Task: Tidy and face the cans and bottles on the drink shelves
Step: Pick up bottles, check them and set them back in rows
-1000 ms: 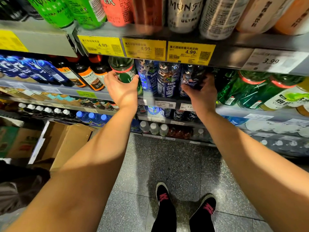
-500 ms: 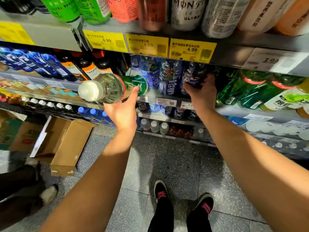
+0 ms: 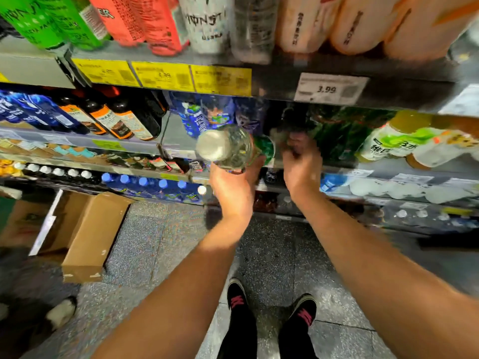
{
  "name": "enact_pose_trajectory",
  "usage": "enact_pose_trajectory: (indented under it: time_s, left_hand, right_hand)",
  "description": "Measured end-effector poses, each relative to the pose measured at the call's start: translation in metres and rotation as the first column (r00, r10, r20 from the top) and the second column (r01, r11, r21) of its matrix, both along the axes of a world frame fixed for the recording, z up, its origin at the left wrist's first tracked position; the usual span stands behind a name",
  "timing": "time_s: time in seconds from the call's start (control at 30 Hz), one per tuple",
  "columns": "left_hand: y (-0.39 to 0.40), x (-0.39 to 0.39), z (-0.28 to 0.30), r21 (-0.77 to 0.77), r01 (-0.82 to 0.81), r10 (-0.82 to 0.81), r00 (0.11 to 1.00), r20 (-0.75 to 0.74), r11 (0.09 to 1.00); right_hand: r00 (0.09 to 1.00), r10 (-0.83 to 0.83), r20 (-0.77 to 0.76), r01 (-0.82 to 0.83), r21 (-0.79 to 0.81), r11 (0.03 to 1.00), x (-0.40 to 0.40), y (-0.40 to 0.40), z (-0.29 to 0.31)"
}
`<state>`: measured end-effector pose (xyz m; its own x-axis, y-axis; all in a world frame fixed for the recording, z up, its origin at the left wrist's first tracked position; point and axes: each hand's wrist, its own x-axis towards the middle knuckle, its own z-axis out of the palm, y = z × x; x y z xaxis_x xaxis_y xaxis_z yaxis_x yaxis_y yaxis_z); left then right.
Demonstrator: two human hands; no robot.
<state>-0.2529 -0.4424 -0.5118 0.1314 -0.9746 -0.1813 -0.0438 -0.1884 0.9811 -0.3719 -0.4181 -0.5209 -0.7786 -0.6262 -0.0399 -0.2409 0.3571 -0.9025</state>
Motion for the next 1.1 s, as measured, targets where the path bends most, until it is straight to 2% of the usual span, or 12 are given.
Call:
enact_pose_trajectory:
  time_s: [0.07,0.17,0.27,0.37,0.5,0.73,0.93,1.1]
  left_hand:
    - [0.001,-0.026,0.003,0.022,0.038,-0.037,0.999,-0.019,0.999]
    - [-0.001,-0.055,0.003,-0.022,0.07,-0.068,0.995,0.07,0.997]
    - [-0.004,-0.071,-0.004,-0.026,0.033,-0.03,0.991,0.129,0.999]
    - [-0.008,-0.081,-0.015,-0.057,0.018,-0.005,0.974,0.225,0.998]
    - [-0.012,-0.091,-0.011,-0.092,0.064,-0.025,0.926,0.378,0.994]
    - [-0.019,-0.111,-0.011,-0.123,0.13,-0.076,0.925,0.373,0.984]
    - [-0.024,-0.112,-0.014,-0.088,0.161,-0.11,0.901,0.42,0.983]
    - [-0.009,-0.094,-0.011,0.044,0.209,-0.205,0.865,0.458,0.977]
  right_hand:
    - [1.0,-0.028,-0.001,0.028,-0.021,0.999,-0.009,0.015,0.004]
    - [0.999,-0.02,0.031,0.022,-0.039,0.999,-0.023,0.028,0.005]
    - [1.0,-0.023,0.02,0.023,-0.025,0.999,-0.036,0.033,0.005]
    - [0.999,-0.034,-0.009,0.034,-0.024,0.999,-0.043,0.035,0.002]
    - [0.999,-0.031,0.039,0.031,0.012,0.999,-0.049,0.036,-0.001]
    - [1.0,-0.001,0.0,0.001,0.024,1.0,-0.055,0.037,0.002]
    - [0.997,0.005,0.076,-0.007,0.024,1.0,-0.065,0.041,0.01]
    - [0.992,0.073,0.1,-0.084,0.111,0.99,-0.075,0.053,0.023]
